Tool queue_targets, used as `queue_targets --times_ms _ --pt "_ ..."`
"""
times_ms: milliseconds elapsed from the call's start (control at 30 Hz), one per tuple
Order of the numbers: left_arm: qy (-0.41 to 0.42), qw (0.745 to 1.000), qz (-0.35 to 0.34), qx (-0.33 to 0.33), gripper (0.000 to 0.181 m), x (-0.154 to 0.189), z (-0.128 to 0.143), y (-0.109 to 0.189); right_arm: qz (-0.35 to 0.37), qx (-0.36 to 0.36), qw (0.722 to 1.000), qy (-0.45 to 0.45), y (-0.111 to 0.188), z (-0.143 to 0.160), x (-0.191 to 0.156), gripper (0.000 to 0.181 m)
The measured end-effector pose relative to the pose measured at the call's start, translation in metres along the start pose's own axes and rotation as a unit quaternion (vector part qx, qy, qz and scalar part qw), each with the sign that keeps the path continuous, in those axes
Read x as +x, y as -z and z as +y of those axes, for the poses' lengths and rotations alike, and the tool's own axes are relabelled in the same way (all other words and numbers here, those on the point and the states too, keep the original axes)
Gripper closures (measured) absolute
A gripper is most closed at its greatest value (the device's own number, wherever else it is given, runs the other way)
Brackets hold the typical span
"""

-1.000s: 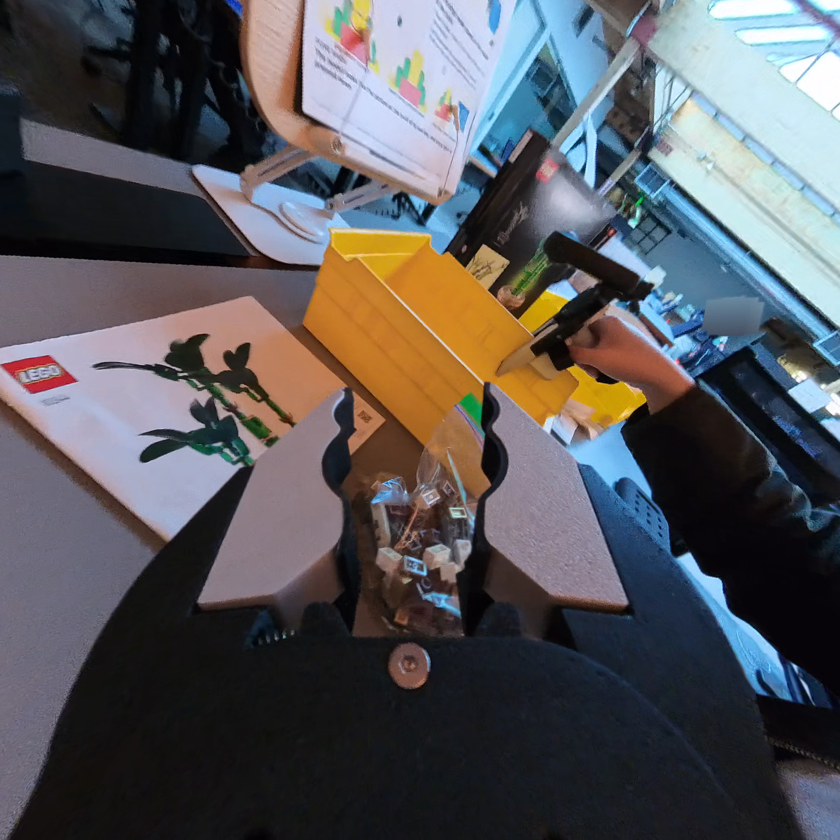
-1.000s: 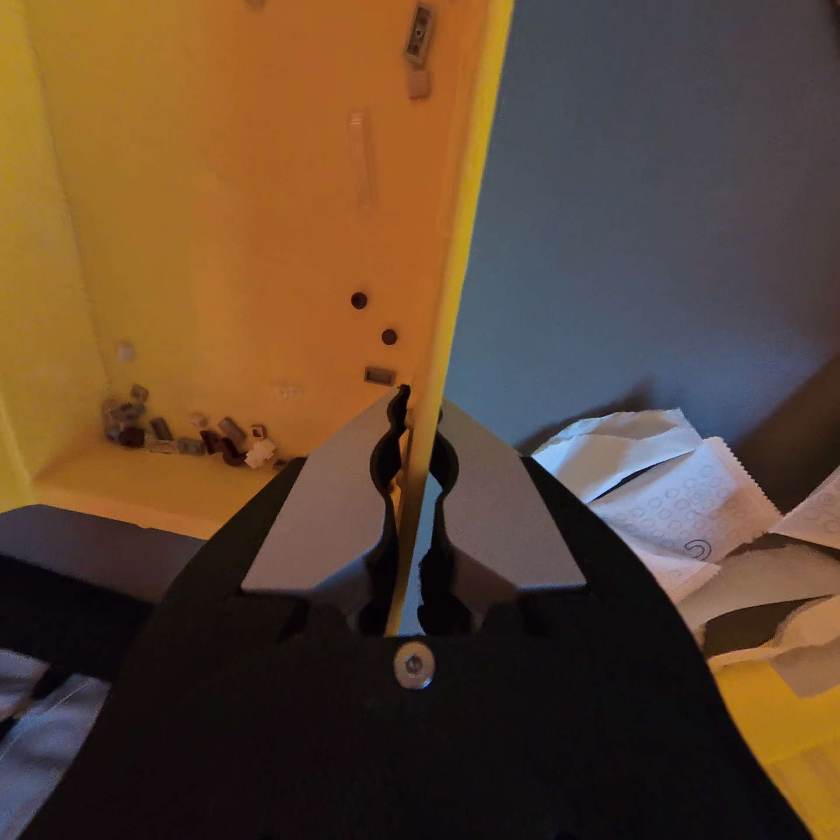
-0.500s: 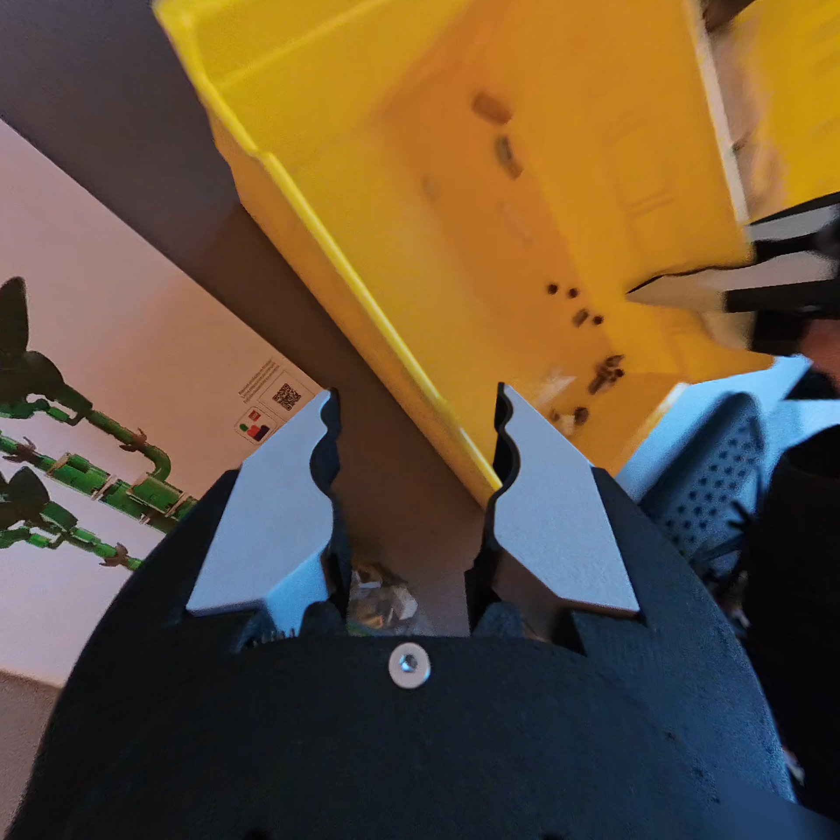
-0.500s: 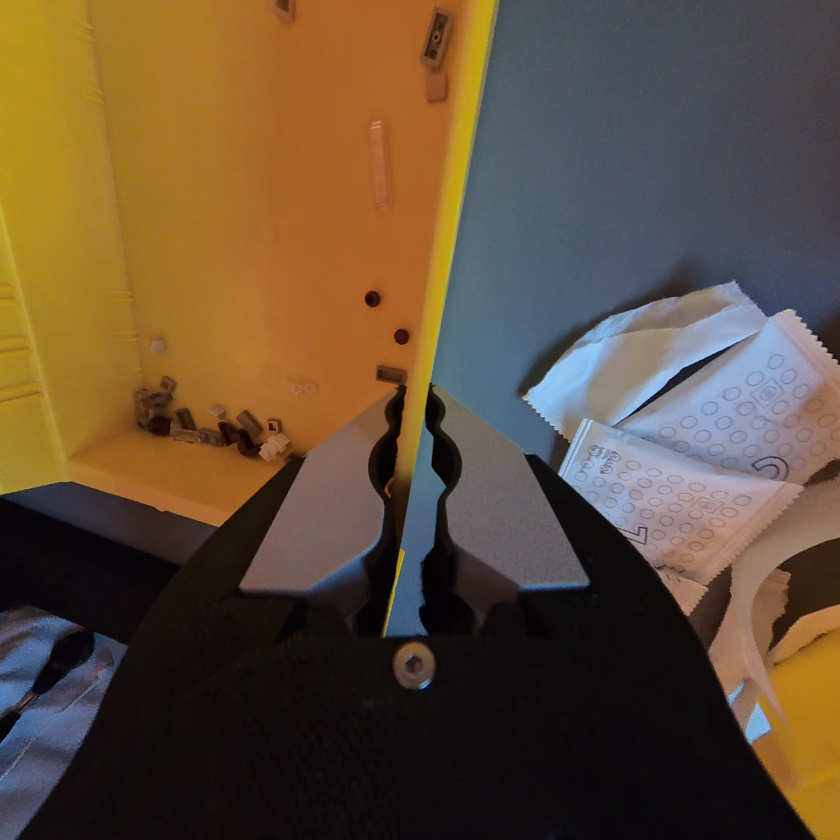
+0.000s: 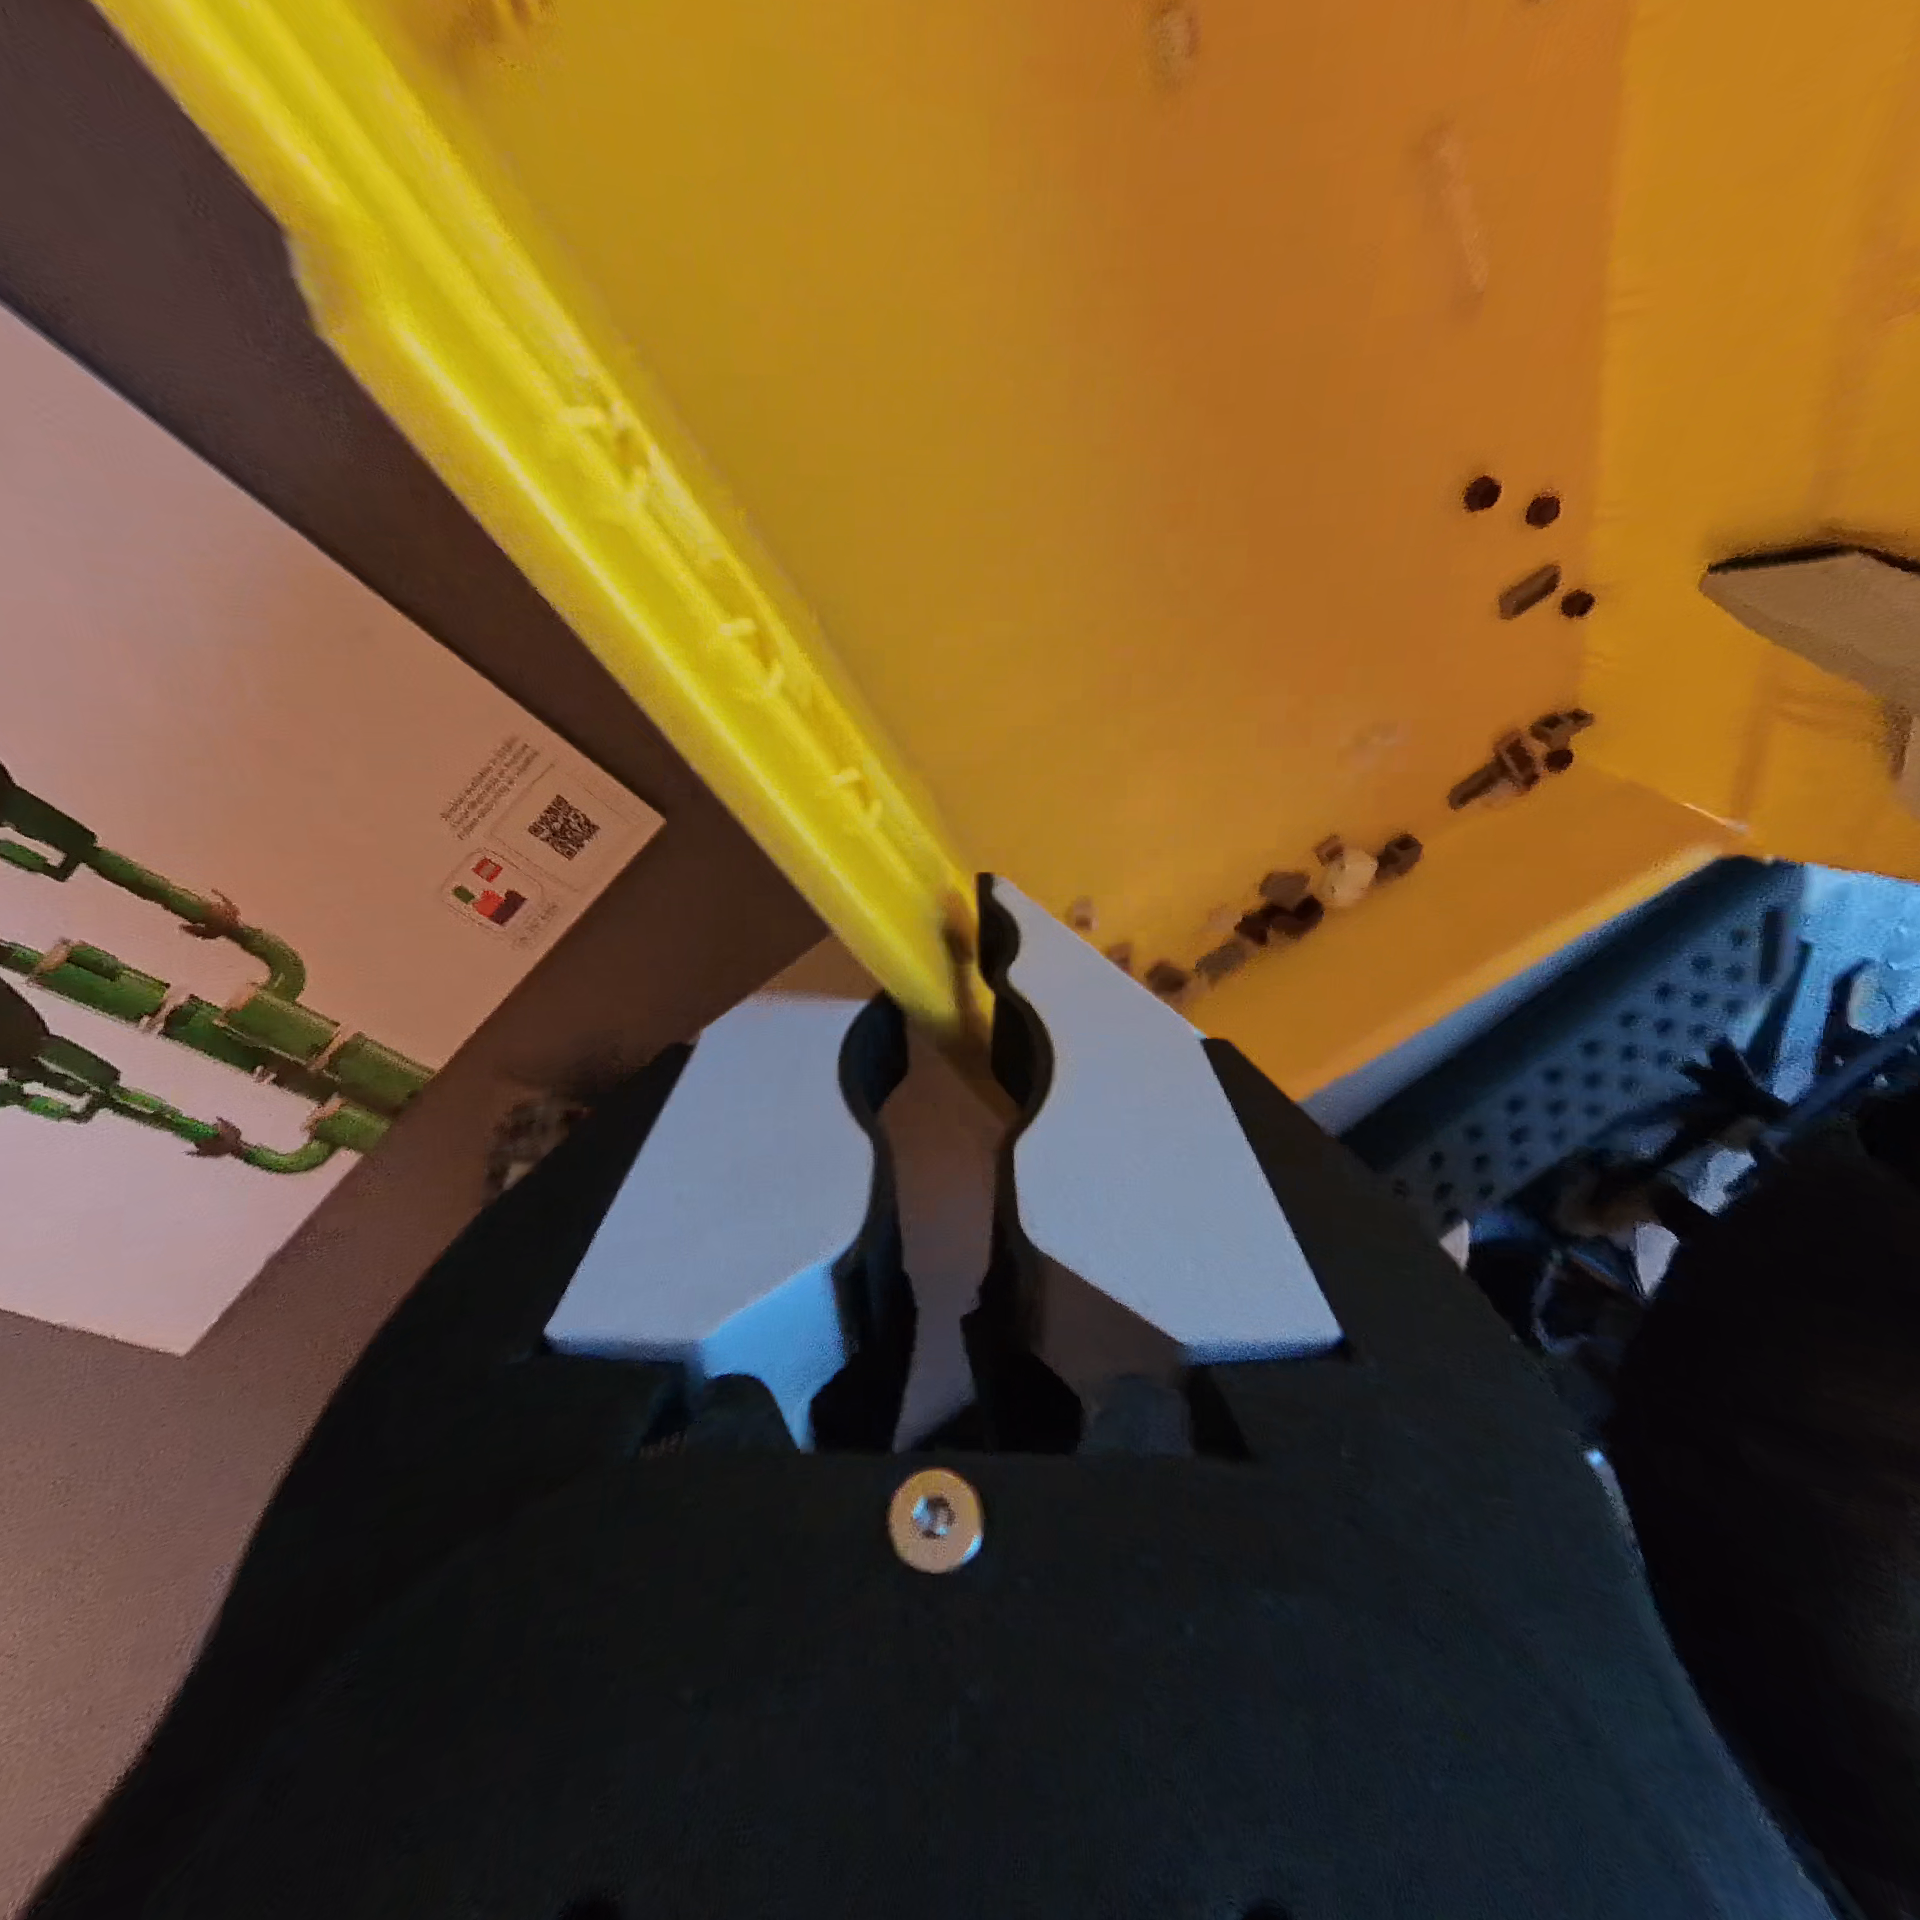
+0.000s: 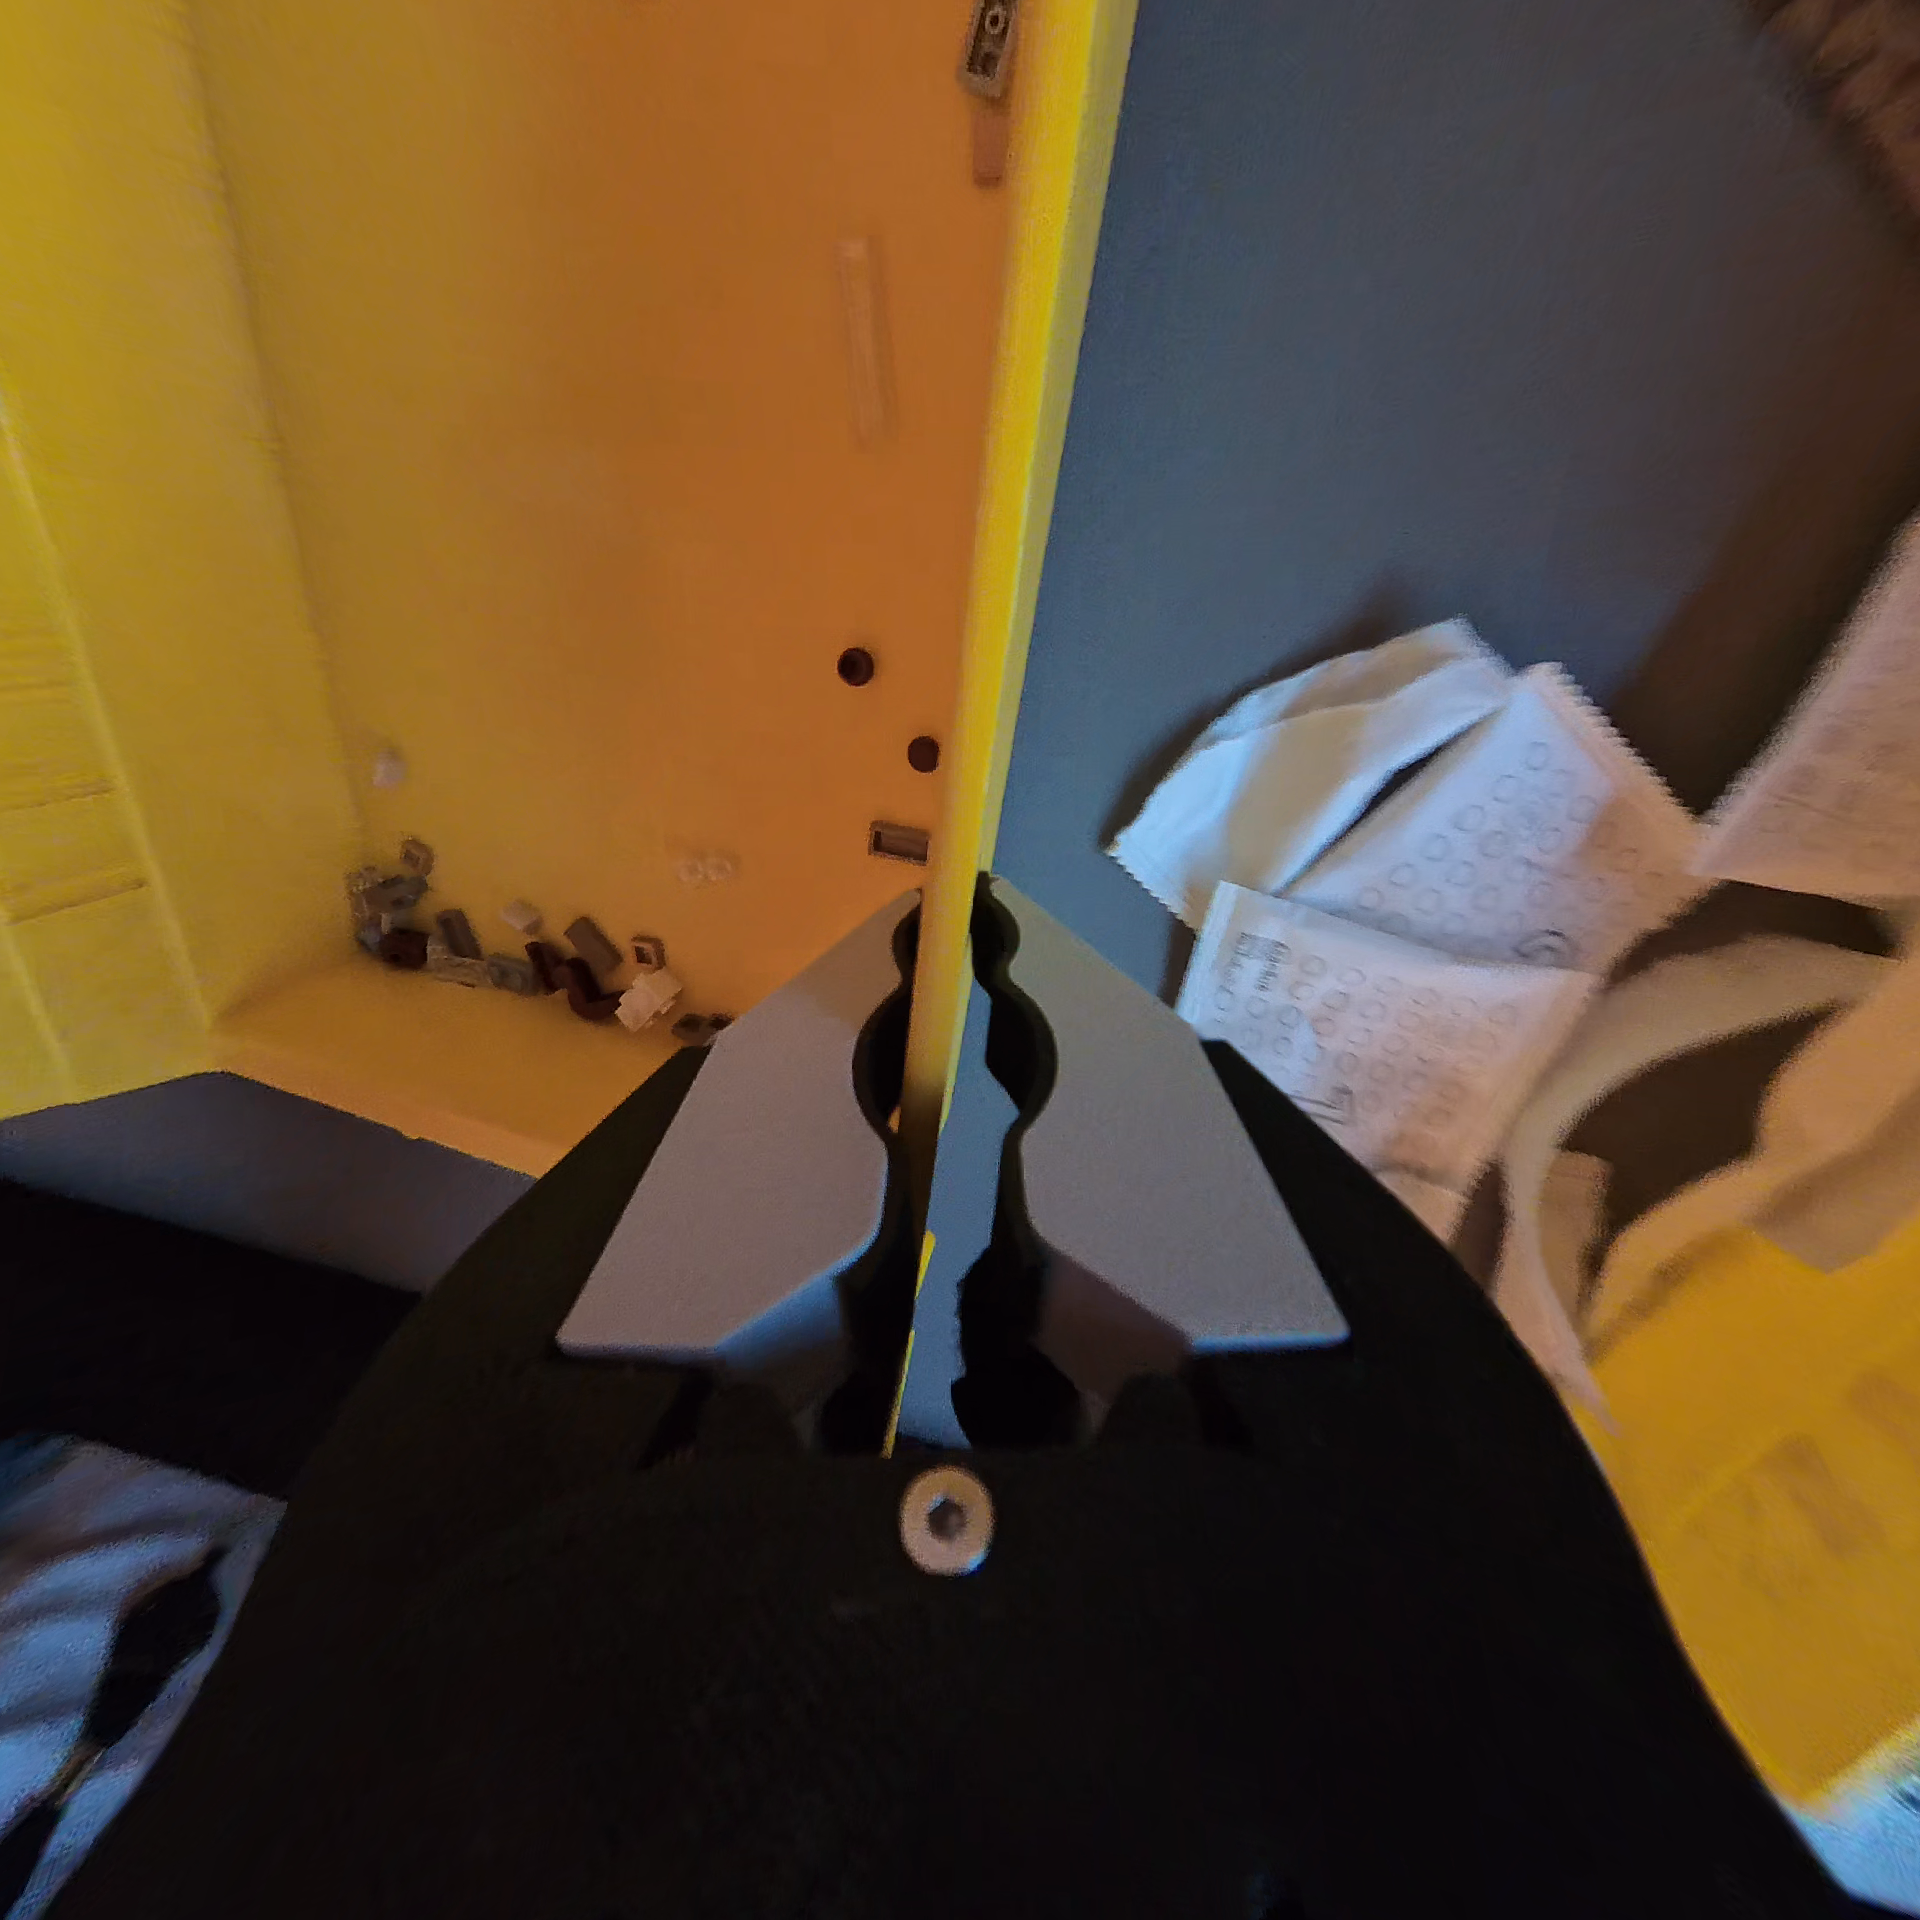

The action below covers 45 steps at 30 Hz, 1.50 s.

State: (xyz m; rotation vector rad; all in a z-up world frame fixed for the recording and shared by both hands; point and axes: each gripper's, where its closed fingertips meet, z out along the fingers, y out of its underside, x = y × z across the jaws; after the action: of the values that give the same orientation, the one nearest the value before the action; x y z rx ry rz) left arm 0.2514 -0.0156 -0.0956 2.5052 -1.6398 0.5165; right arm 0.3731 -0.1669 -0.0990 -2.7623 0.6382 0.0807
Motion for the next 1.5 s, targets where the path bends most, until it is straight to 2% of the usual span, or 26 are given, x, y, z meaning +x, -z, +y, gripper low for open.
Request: queue_targets --times_ms 67,200,300,367,467,567,667,767,867,1000,1033,1100,1167,1200,1267,1333,1367,1400,1433,1467,1500 --pt "-0.005 1.0 0.014 0.0 0.176 0.007 -0.001 0.022 0.02 0.019 1.0 0.012 0.026 -0.007 -0.003 0.176" --pt "-0.011 1.0 -0.01 -0.002 0.176 0.007 0.004 0.083 0.015 0.011 1.0 0.019 0.073 -0.024 -0.034 0.175" --pt "0.011 0.999 -0.034 0.024 0.177 -0.018 0.019 0.146 -0.071 0.019 0.997 0.031 0.096 -0.045 -0.093 0.165" --pt "0.04 0.997 -0.06 0.026 0.177 -0.048 0.044 0.186 -0.112 0.028 0.991 0.059 0.1 -0.062 -0.142 0.163" --pt "0.097 0.988 -0.121 0.011 0.178 -0.104 0.101 0.232 -0.122 0.01 0.986 0.116 0.08 -0.078 -0.225 0.169" --pt "0.165 0.97 -0.175 -0.008 0.178 -0.172 0.168 0.259 -0.107 -0.03 0.974 0.2 0.04 -0.077 -0.316 0.17" --pt "0.231 0.954 -0.188 -0.027 0.179 -0.235 0.233 0.259 -0.138 -0.067 0.958 0.243 0.005 -0.062 -0.397 0.166" --pt "0.263 0.953 -0.147 -0.028 0.179 -0.275 0.274 0.236 -0.145 -0.101 0.949 0.261 -0.027 -0.049 -0.434 0.165" --pt "0.257 0.958 -0.124 -0.033 0.179 -0.301 0.288 0.206 -0.156 -0.131 0.946 0.254 -0.053 -0.041 -0.448 0.161" --pt "0.24 0.965 -0.104 -0.029 0.179 -0.328 0.283 0.168 -0.154 -0.158 0.94 0.259 -0.08 -0.034 -0.448 0.15" --pt "0.232 0.967 -0.104 -0.031 0.179 -0.334 0.281 0.161 -0.158 -0.157 0.939 0.261 -0.082 -0.034 -0.447 0.155" --pt "0.217 0.969 -0.108 -0.038 0.179 -0.346 0.279 0.15 -0.194 -0.145 0.935 0.26 -0.074 -0.039 -0.448 0.16" --pt "0.208 0.974 -0.086 -0.023 0.179 -0.353 0.272 0.144 -0.234 -0.105 0.931 0.26 -0.051 -0.052 -0.449 0.157" --pt "0.202 0.976 -0.076 -0.008 0.179 -0.356 0.266 0.142 -0.255 -0.07 0.927 0.268 -0.034 -0.059 -0.449 0.157" --pt "0.188 0.98 -0.064 0.018 0.178 -0.362 0.257 0.138 -0.328 0.026 0.896 0.296 0.014 -0.068 -0.454 0.159" --pt "0.162 0.984 -0.058 0.043 0.176 -0.363 0.25 0.14 -0.398 0.16 0.838 0.337 0.072 -0.07 -0.448 0.159" --pt "0.146 0.985 -0.061 0.066 0.171 -0.365 0.246 0.145 -0.409 0.238 0.807 0.352 0.098 -0.07 -0.436 0.158" --pt "0.131 0.984 -0.073 0.098 0.164 -0.368 0.242 0.154 -0.398 0.314 0.783 0.359 0.117 -0.07 -0.418 0.153" --pt "0.118 0.98 -0.09 0.134 0.157 -0.372 0.24 0.165 -0.375 0.381 0.764 0.361 0.128 -0.068 -0.396 0.137" --pt "0.104 0.973 -0.107 0.176 0.155 -0.374 0.238 0.179 -0.344 0.44 0.748 0.357 0.132 -0.066 -0.372 0.118" --pt "0.082 0.963 -0.119 0.227 0.153 -0.372 0.235 0.196 -0.314 0.494 0.73 0.353 0.134 -0.065 -0.349 0.114"
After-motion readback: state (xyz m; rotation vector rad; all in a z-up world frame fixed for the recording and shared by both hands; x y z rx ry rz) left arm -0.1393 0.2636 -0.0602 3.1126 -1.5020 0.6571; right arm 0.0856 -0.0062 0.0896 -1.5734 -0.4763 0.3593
